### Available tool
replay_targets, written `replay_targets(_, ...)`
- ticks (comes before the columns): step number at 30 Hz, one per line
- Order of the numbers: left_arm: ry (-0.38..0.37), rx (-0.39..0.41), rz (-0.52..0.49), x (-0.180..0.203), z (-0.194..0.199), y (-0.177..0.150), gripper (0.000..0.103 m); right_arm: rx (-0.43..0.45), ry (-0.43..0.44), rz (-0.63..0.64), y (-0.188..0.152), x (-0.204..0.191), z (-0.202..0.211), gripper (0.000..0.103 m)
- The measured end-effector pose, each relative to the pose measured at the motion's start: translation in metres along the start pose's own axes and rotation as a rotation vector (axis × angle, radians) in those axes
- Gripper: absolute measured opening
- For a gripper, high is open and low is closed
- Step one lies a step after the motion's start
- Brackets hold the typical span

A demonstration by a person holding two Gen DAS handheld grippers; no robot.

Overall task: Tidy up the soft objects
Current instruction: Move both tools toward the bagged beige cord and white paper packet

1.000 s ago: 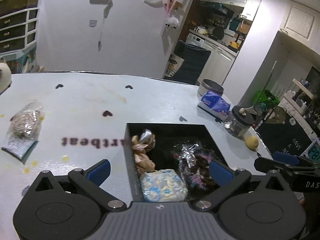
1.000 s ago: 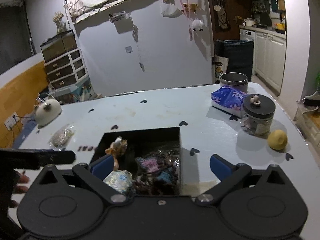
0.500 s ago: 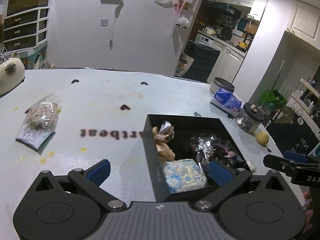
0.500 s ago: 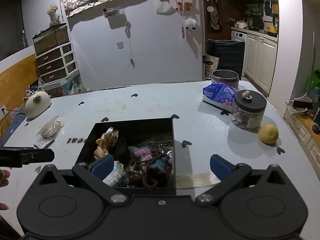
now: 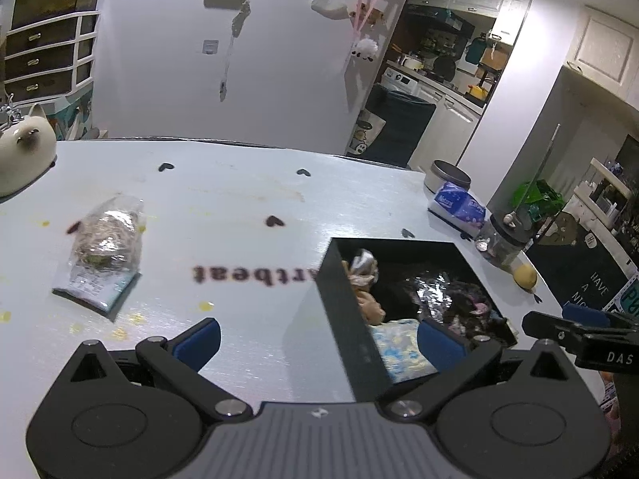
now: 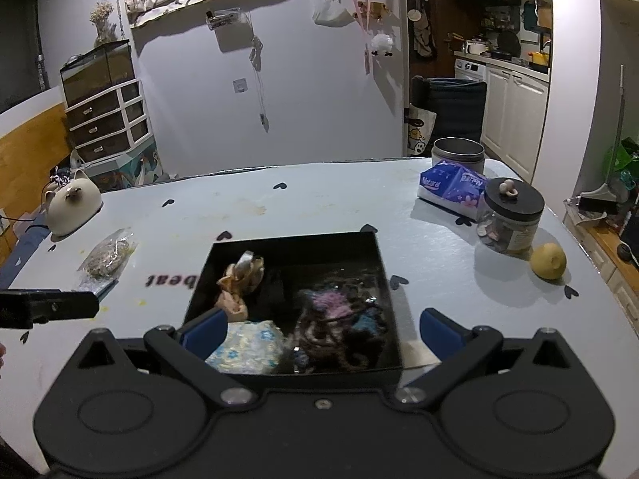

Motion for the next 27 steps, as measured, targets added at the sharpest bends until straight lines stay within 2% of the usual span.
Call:
replay_targets(19, 0.024, -0.005, 0.023, -0.108, 0.022, 0.016, 0.103, -0.015, 0.024, 0.014, 0.015, -0.107, -0.027, 0.103)
replay_targets(27, 0.037, -0.020, 0.005, -0.150, 0.019, 0.022, 0.103, -0.022, 0.038, 0.029, 0.026, -0.151, -0.047, 0.103)
Point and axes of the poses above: each gripper's, at about its wrist camera, not at the fingertips, and z roughly against the way its jaws point, x to its right, y to its top, the point moved 5 cm from there along -z, roughly the way its jaws point, and after that the axes turned 12 degrees about -x, right-handed, at the moved point
